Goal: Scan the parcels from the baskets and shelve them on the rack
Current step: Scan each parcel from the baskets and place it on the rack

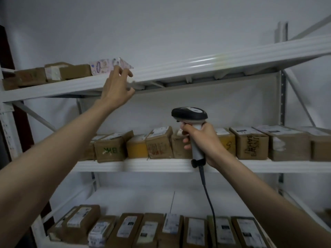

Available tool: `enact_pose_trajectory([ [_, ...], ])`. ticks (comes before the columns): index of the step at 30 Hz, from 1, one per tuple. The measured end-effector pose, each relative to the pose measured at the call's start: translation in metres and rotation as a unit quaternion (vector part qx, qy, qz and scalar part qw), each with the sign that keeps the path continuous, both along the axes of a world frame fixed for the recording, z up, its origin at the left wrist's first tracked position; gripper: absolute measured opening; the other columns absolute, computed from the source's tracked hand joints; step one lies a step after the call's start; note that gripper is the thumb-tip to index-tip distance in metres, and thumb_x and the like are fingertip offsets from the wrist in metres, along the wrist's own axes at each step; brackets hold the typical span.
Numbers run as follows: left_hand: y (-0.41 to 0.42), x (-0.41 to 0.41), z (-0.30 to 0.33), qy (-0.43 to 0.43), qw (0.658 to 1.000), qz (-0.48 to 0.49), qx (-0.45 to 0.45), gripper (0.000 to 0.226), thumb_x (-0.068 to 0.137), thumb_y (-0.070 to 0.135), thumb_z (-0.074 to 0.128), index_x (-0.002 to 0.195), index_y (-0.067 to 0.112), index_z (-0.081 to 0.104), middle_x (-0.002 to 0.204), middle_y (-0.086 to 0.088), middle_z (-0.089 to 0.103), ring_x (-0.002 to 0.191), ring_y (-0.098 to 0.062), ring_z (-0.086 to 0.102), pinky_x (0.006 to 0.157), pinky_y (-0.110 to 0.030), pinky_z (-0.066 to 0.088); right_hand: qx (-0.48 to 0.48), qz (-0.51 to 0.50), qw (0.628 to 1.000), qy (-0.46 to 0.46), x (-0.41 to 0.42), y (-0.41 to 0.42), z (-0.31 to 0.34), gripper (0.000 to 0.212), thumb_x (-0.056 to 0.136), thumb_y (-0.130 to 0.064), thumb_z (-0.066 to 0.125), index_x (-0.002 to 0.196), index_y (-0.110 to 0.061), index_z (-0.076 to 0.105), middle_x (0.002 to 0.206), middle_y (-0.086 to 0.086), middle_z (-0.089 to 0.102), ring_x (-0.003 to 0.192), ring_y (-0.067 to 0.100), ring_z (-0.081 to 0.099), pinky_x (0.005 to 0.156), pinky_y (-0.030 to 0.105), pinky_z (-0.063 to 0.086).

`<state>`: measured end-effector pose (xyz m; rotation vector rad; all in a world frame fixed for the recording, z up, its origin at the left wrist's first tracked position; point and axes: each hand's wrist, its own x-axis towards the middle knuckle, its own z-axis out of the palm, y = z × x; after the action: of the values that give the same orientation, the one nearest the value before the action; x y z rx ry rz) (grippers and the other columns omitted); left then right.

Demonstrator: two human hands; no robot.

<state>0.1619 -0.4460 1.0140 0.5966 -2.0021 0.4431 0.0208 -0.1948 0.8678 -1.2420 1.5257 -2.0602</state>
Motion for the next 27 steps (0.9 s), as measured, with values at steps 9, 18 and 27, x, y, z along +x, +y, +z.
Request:
enact_pose_trajectory([
  [9, 0.096, -0.034, -0.125, -0.106, 0.980, -0.147, 0.078, 0.020, 0.090, 0.025, 0.066, 0.107, 0.021, 0.058, 0.097, 0.001, 0.057, 0.080, -0.018, 0.053, 0.070, -0.037, 0.048, 0.049, -0.038, 0.996, -0.066, -0.020, 0.067, -0.056, 0.013, 0.094, -0.016, 0.067, 0.101, -0.006, 0.069, 0.085, 0.008, 0.068, 0.061, 0.012, 0.063, 0.049, 0.024, 0.051],
  [18, 0.179, -0.089, -0.239, -0.216, 0.921, -0.252, 0.203, 0.009, 0.086, 0.023, 0.063, 0.090, 0.032, 0.063, 0.082, 0.013, 0.063, 0.071, -0.005, 0.059, 0.065, -0.034, 0.050, 0.114, -0.094, 0.981, -0.126, -0.050, 0.176, -0.128, 0.008, 0.095, -0.016, 0.066, 0.101, -0.011, 0.068, 0.081, 0.007, 0.067, 0.058, 0.013, 0.059, 0.050, 0.027, 0.048],
  [27, 0.301, -0.182, -0.314, -0.342, 0.833, -0.354, 0.252, 0.010, 0.090, 0.021, 0.062, 0.091, 0.031, 0.066, 0.074, 0.013, 0.061, 0.069, -0.003, 0.058, 0.060, -0.028, 0.045, 0.156, -0.189, 0.944, -0.219, -0.074, 0.301, -0.193, 0.007, 0.095, -0.016, 0.068, 0.098, -0.011, 0.071, 0.073, 0.007, 0.066, 0.053, 0.015, 0.057, 0.048, 0.027, 0.047],
])
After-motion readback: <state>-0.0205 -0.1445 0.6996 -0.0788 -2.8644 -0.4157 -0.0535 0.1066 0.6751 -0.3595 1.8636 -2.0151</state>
